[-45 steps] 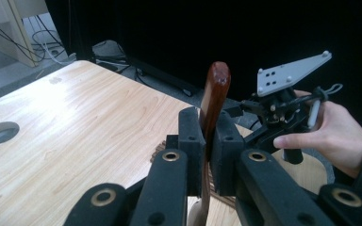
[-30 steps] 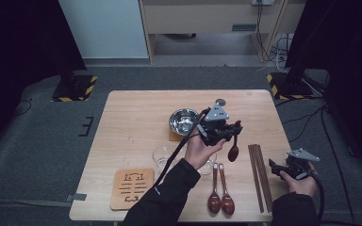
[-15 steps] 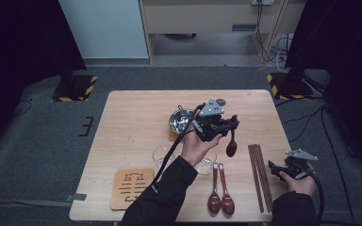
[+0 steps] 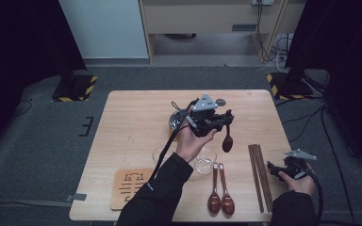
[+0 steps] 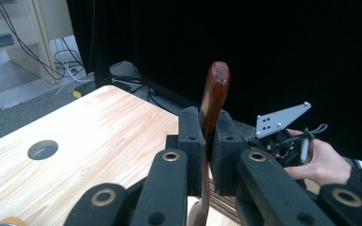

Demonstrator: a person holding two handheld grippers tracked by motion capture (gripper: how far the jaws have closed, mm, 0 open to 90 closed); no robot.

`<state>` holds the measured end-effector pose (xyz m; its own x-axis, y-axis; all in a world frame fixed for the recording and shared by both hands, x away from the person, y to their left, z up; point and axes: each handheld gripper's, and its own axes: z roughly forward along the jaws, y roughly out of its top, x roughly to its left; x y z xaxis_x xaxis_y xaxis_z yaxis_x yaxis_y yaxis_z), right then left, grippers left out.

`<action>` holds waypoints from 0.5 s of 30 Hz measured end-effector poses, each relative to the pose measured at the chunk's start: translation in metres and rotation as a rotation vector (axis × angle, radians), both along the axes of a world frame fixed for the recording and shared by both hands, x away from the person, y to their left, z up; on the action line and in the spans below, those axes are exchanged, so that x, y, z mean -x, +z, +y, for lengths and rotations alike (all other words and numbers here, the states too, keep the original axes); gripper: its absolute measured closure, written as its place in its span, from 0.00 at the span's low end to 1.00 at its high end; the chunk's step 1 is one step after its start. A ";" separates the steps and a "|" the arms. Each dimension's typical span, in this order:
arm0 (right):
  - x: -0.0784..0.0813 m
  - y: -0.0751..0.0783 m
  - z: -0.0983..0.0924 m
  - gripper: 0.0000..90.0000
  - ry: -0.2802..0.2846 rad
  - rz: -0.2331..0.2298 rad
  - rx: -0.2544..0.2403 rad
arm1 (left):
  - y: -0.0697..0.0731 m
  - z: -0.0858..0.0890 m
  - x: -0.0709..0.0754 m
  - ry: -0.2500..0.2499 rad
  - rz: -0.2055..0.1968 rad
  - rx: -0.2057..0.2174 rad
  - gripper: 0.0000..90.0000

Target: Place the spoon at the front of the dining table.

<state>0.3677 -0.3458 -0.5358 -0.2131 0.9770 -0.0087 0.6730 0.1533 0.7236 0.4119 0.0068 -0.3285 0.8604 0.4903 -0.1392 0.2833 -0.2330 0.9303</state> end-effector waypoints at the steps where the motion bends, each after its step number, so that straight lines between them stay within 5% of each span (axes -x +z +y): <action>1: 0.000 0.000 0.000 0.17 0.000 0.001 -0.002 | 0.000 0.001 0.000 0.003 -0.001 0.000 0.94; 15: -0.002 -0.002 0.000 0.12 -0.005 -0.001 -0.008 | 0.005 0.021 -0.013 0.056 0.001 0.013 0.94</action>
<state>0.3695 -0.3456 -0.5377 -0.2080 0.9781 -0.0010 0.6730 0.1439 0.7255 0.4250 0.0283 -0.3231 0.8315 0.5359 -0.1467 0.2967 -0.2051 0.9327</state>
